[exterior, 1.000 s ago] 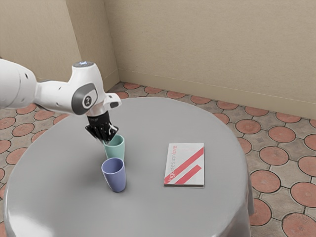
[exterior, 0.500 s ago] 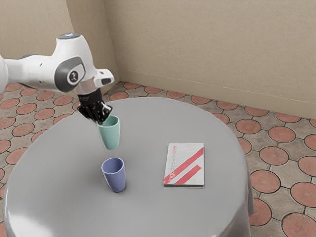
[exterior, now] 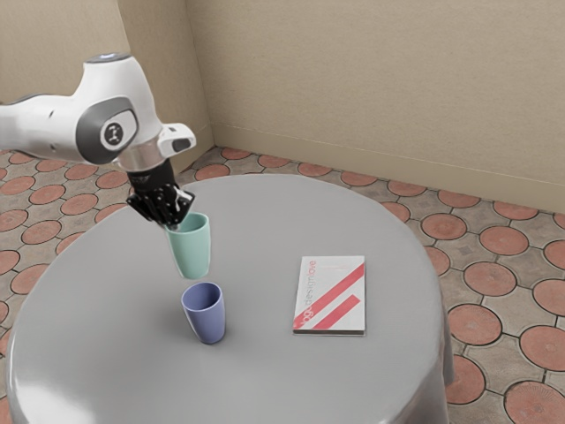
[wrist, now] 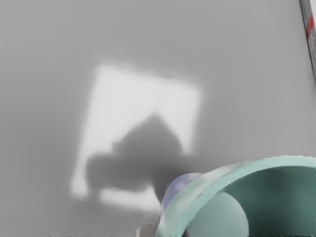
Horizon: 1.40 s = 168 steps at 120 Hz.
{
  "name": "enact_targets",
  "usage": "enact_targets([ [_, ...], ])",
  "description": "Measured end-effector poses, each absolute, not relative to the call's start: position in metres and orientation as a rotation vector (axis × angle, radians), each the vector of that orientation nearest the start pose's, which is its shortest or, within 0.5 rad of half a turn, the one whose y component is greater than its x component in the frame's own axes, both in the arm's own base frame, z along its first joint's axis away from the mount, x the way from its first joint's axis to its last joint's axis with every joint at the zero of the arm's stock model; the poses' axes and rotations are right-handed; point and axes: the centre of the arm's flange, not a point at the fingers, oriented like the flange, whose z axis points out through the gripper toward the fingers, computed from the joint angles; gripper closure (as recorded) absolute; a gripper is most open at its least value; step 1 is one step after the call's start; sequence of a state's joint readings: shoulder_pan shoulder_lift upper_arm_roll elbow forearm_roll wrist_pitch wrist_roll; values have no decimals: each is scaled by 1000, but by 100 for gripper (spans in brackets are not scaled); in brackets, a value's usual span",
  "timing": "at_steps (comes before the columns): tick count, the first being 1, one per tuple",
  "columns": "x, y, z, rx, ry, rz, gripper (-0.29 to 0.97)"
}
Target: Place the left cup onto the right cup
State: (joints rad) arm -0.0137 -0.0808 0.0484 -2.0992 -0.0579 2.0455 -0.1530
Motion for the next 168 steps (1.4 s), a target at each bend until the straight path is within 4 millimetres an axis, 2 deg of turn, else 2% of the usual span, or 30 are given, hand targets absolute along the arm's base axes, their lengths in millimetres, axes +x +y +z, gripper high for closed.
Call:
enact_targets([
  [26, 512, -5, 449, -3189, -356, 8, 78],
  [45, 502, -13, 444, -3185, -376, 5, 78],
  [65, 497, -10, 440, -3177, -423, -11, 78],
  [95, 505, -8, 437, -3163, -443, -80, 79],
  [168, 499, -3, 406, -3156, -521, -91, 79],
])
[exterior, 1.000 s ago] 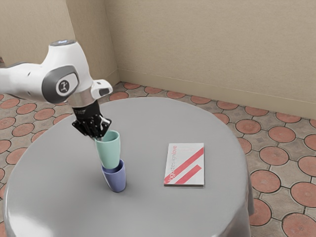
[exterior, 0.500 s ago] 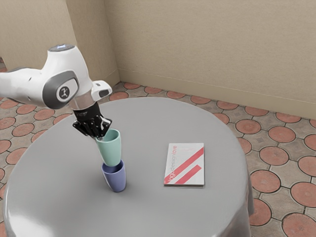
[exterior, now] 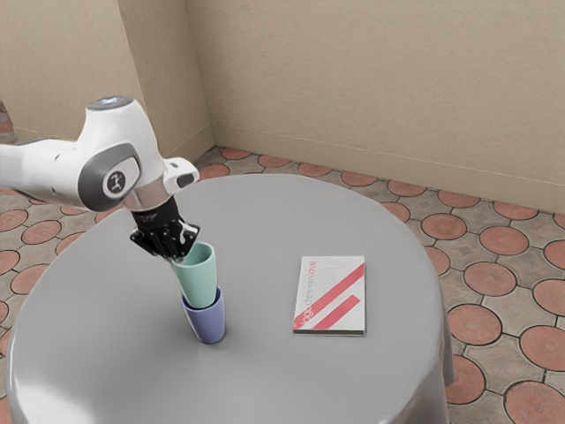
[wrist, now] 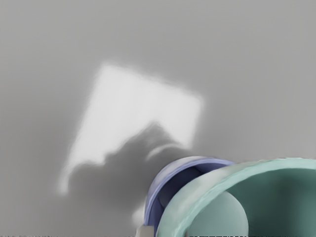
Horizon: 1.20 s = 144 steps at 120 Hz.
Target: Place the left cup onto the right cup
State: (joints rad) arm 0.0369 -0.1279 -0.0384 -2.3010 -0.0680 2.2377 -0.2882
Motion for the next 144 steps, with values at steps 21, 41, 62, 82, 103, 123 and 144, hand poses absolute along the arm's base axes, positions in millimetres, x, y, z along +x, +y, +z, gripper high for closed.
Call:
enact_targets([
  [21, 500, -3, 401, -3156, -529, -91, 69],
  [41, 501, -4, 403, -3158, -525, -101, 34],
  [62, 499, -3, 409, -3158, -521, -113, 15],
  [82, 501, -11, 422, -3162, -493, -146, 7],
  [103, 517, -20, 460, -3172, -459, -204, 3],
  [123, 537, -18, 508, -3174, -425, -203, 1],
  [144, 561, -12, 538, -3110, -270, -156, 1],
])
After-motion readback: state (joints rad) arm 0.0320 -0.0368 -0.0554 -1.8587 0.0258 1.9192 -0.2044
